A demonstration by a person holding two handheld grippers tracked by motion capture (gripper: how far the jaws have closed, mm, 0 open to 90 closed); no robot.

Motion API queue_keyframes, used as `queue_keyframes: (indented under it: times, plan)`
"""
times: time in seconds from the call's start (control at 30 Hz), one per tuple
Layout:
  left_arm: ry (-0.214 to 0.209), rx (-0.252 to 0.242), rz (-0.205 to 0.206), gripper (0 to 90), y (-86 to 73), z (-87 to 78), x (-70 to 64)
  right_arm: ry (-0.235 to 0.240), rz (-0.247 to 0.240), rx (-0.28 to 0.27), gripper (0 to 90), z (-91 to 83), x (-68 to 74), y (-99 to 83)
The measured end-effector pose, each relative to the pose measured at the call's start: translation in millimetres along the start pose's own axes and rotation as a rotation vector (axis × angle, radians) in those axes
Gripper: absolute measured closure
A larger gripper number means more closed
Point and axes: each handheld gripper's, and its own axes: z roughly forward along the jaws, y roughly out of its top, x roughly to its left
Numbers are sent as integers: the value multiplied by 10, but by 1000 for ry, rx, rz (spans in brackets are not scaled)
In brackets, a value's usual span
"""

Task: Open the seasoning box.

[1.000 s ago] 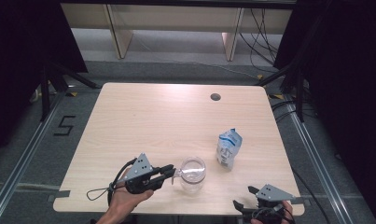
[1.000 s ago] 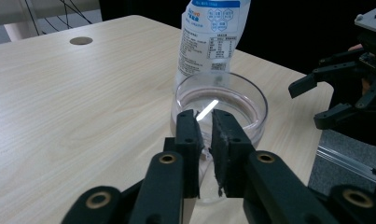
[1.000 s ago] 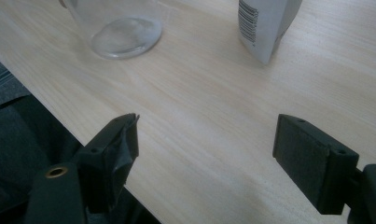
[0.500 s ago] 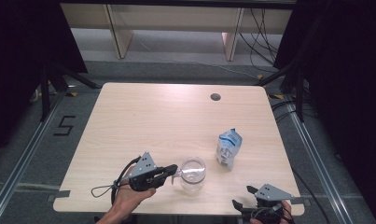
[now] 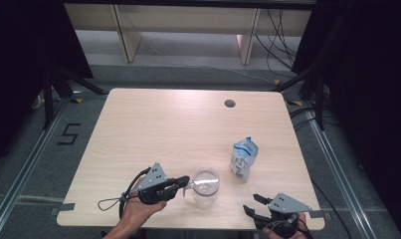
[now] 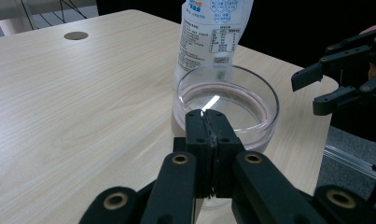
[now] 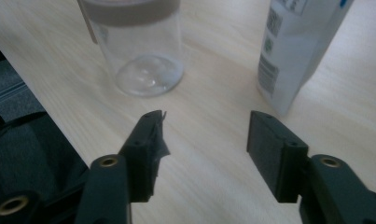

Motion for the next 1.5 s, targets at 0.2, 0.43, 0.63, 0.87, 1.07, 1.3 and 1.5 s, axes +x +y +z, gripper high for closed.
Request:
queue_keyframes:
  times: [0.2,0.43,0.63,0.87,1.07,1.3,1.5]
  plan:
    - [7,-3,-4,880,-6,-3,-11,22,-34,-20,632,94,77,135]
    - [2,-13,-4,880,-16,2,-12,37,-71,-55,735,181,87,228]
    - [3,-14,-3,880,-22,-1,-11,39,-97,-60,775,271,86,284]
    - [5,-22,-6,881,-29,0,-20,35,-110,-66,807,331,88,326]
    - [14,-15,-5,884,-30,-12,-29,48,-100,-62,831,366,115,353]
    - [16,-15,1,886,-35,-15,-40,65,-122,-70,846,425,129,396]
    - [18,-17,4,887,-41,-15,-39,80,-114,-59,851,448,149,411]
